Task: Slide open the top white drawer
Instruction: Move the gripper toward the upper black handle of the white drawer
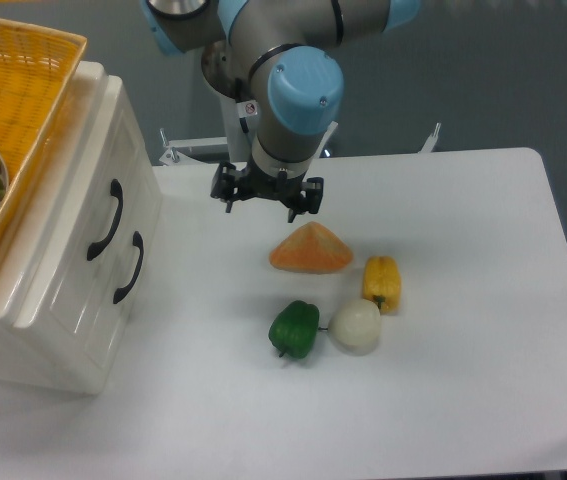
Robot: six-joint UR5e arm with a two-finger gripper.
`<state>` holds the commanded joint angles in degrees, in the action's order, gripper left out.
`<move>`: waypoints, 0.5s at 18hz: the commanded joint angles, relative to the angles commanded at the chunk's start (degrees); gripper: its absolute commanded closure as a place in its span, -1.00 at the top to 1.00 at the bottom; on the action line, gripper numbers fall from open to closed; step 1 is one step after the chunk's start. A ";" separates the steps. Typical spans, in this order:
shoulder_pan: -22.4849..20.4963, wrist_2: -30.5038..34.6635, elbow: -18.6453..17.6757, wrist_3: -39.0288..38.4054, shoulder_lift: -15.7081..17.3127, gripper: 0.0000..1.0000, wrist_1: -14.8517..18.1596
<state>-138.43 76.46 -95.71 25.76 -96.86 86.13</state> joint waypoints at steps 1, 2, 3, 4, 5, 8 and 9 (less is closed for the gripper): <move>0.26 0.00 0.17 -0.35 0.00 1.00 0.00; 0.87 -0.09 0.35 -0.70 -0.09 1.00 -0.09; 1.49 -0.09 0.35 -1.14 -0.09 1.00 -0.09; 2.10 -0.09 0.35 -1.76 -0.09 1.00 -0.09; 2.63 -0.17 0.44 -2.54 0.09 1.00 -0.09; 3.43 -1.75 0.79 -4.56 0.26 1.00 -0.09; 3.52 -2.28 1.14 -5.27 0.18 1.00 -0.18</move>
<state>-134.91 74.19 -94.57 20.49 -96.68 85.96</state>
